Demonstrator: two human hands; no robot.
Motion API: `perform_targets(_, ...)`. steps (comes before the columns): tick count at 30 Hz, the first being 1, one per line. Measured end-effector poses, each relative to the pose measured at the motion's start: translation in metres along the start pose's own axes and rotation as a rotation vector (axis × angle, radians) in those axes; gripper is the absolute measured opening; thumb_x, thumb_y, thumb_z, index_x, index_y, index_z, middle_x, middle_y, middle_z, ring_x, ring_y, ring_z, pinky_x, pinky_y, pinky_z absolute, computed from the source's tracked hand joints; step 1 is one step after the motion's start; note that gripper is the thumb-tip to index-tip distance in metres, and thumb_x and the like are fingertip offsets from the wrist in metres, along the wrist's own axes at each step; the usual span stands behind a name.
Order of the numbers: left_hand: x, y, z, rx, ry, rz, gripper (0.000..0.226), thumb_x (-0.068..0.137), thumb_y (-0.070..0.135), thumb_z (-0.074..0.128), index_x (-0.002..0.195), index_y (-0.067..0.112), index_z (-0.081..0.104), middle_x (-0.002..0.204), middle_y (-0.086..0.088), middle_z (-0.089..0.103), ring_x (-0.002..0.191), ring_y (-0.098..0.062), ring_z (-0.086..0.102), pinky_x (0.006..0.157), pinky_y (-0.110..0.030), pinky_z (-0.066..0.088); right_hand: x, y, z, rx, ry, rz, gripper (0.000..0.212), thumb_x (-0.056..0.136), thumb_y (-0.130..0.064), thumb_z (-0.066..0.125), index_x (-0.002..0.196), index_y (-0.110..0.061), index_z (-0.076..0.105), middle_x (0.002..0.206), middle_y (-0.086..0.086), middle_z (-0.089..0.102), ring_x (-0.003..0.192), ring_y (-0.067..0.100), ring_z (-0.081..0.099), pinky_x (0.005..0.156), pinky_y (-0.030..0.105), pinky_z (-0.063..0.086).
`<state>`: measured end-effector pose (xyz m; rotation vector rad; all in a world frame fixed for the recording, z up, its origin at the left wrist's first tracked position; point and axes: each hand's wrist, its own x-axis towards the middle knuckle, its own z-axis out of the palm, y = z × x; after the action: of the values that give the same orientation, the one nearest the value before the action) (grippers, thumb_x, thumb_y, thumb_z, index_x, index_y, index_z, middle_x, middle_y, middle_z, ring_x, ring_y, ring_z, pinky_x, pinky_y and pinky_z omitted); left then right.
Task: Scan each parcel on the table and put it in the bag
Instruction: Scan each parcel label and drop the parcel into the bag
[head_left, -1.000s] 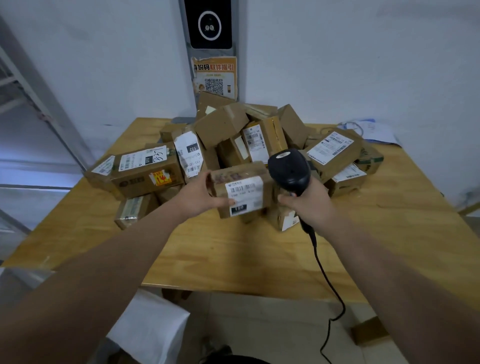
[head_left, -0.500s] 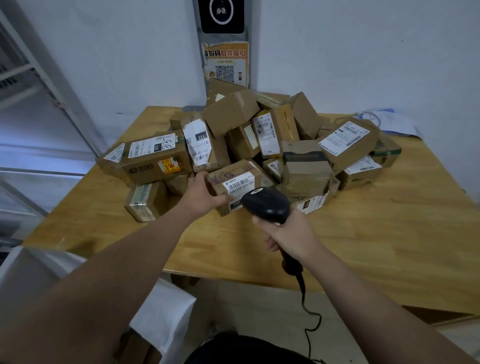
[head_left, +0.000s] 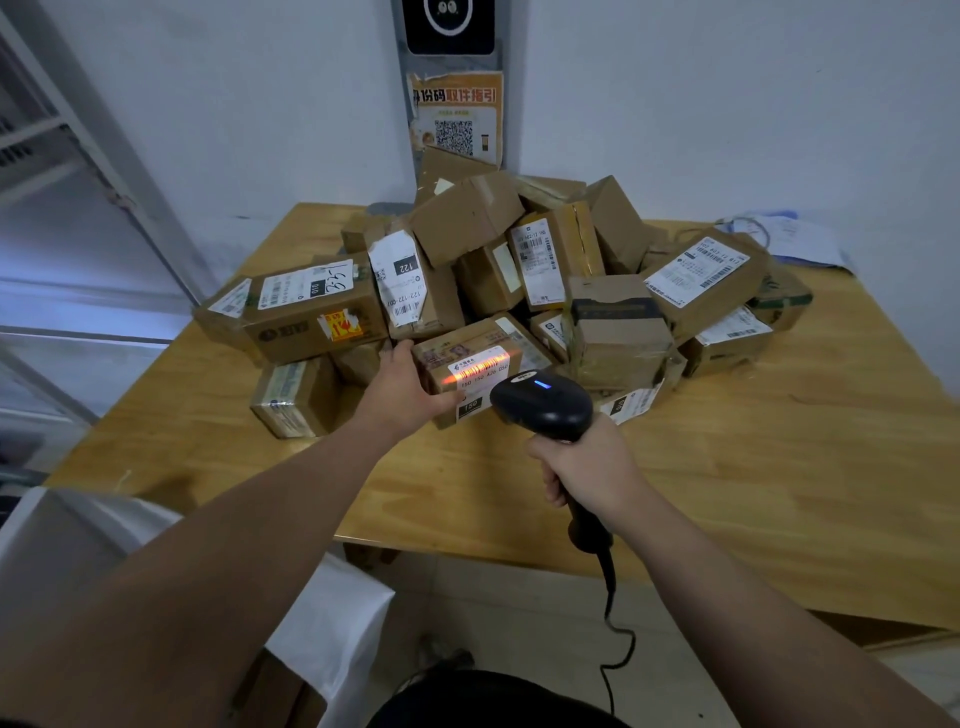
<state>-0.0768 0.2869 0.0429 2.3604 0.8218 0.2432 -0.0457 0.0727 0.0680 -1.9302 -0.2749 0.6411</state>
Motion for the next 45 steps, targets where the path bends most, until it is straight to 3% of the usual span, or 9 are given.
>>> perform_targets(17, -0.015, -0.022, -0.009, -0.05, -0.015, -0.022, 0.101, 0.073, 0.039, 0.082, 0.15, 0.012, 0.022, 0.148, -0.008, 0.036, 0.132, -0.021, 0.042, 0.102, -0.033, 0.041, -0.004, -0.002, 0.02, 0.069, -0.043, -0.027, 0.023, 0.082, -0.009, 0.068, 0.061, -0.003, 0.062, 0.051, 0.011, 0.056, 0.043, 0.02, 0.054, 0.048, 0.03, 0.046)
perform_targets(22, -0.042, -0.062, -0.031, -0.139, -0.004, -0.095, 0.096, 0.07, 0.042, 0.083, 0.143, 0.009, 0.031, 0.134, -0.006, 0.045, 0.12, -0.02, 0.051, 0.097, -0.031, 0.046, -0.012, -0.003, 0.063, 0.09, -0.101, -0.033, 0.028, 0.08, -0.007, 0.069, 0.055, -0.002, 0.058, 0.044, 0.009, 0.052, 0.038, 0.02, 0.049, 0.044, 0.027, 0.042)
perform_targets(24, -0.062, -0.083, -0.047, -0.246, 0.014, -0.126, 0.083, 0.069, 0.036, 0.084, 0.134, 0.009, 0.038, 0.121, 0.001, 0.054, 0.107, -0.008, 0.057, 0.086, -0.022, 0.05, -0.015, -0.001, 0.088, 0.093, -0.149, -0.036, 0.03, 0.079, -0.007, 0.069, 0.053, -0.004, 0.057, 0.043, 0.007, 0.052, 0.038, 0.02, 0.049, 0.045, 0.028, 0.042)
perform_targets(27, -0.107, -0.124, -0.076, -0.413, 0.096, -0.234, 0.062, 0.074, 0.021, 0.083, 0.118, 0.015, 0.039, 0.097, 0.017, 0.054, 0.083, 0.007, 0.057, 0.064, -0.005, 0.044, -0.023, 0.005, 0.133, 0.101, -0.248, -0.041, 0.033, 0.082, -0.005, 0.069, 0.052, -0.005, 0.056, 0.044, 0.007, 0.051, 0.039, 0.019, 0.049, 0.048, 0.027, 0.043)
perform_targets(31, -0.179, -0.203, -0.103, -0.457, 0.26, -0.405, 0.064, 0.076, 0.027, 0.081, 0.12, 0.016, 0.036, 0.104, 0.01, 0.051, 0.094, -0.005, 0.055, 0.069, -0.014, 0.044, -0.038, 0.024, 0.203, 0.054, -0.337, -0.001, 0.016, 0.081, -0.004, 0.072, 0.068, -0.002, 0.063, 0.051, 0.004, 0.056, 0.049, 0.015, 0.056, 0.053, 0.027, 0.047)
perform_targets(33, -0.208, -0.241, -0.108, -0.469, 0.332, -0.549, 0.06, 0.078, 0.025, 0.079, 0.118, 0.014, 0.036, 0.102, 0.007, 0.049, 0.087, -0.003, 0.054, 0.058, -0.011, 0.045, -0.048, 0.035, 0.236, 0.001, -0.388, 0.029, 0.013, 0.081, -0.006, 0.073, 0.071, -0.008, 0.065, 0.059, 0.003, 0.058, 0.059, 0.015, 0.058, 0.058, 0.026, 0.047)
perform_targets(36, -0.237, -0.286, -0.103, -0.429, 0.371, -0.713, 0.069, 0.07, 0.035, 0.084, 0.117, 0.006, 0.043, 0.108, -0.002, 0.056, 0.089, -0.01, 0.06, 0.054, -0.012, 0.045, -0.063, 0.049, 0.267, -0.02, -0.44, 0.066, 0.022, 0.081, -0.003, 0.071, 0.067, -0.016, 0.06, 0.06, -0.002, 0.054, 0.059, 0.008, 0.054, 0.051, 0.011, 0.039)
perform_targets(40, -0.253, -0.33, -0.086, -0.177, 0.196, -0.872, 0.074, 0.072, 0.035, 0.081, 0.119, 0.001, 0.036, 0.121, -0.014, 0.041, 0.104, -0.031, 0.052, 0.082, -0.038, 0.049, -0.076, 0.067, 0.304, -0.075, -0.452, 0.075, 0.024, 0.08, -0.004, 0.072, 0.069, -0.019, 0.056, 0.06, -0.004, 0.053, 0.06, 0.007, 0.051, 0.047, 0.007, 0.035)
perform_targets(45, -0.246, -0.365, -0.07, 0.41, -0.22, -0.65, 0.064, 0.081, 0.042, 0.066, 0.122, 0.004, 0.035, 0.124, -0.015, 0.039, 0.11, -0.035, 0.052, 0.084, -0.042, 0.047, -0.086, 0.092, 0.334, -0.133, -0.425, 0.104, 0.029, 0.079, -0.002, 0.072, 0.065, -0.019, 0.054, 0.052, -0.01, 0.048, 0.054, 0.003, 0.046, 0.045, 0.008, 0.032)
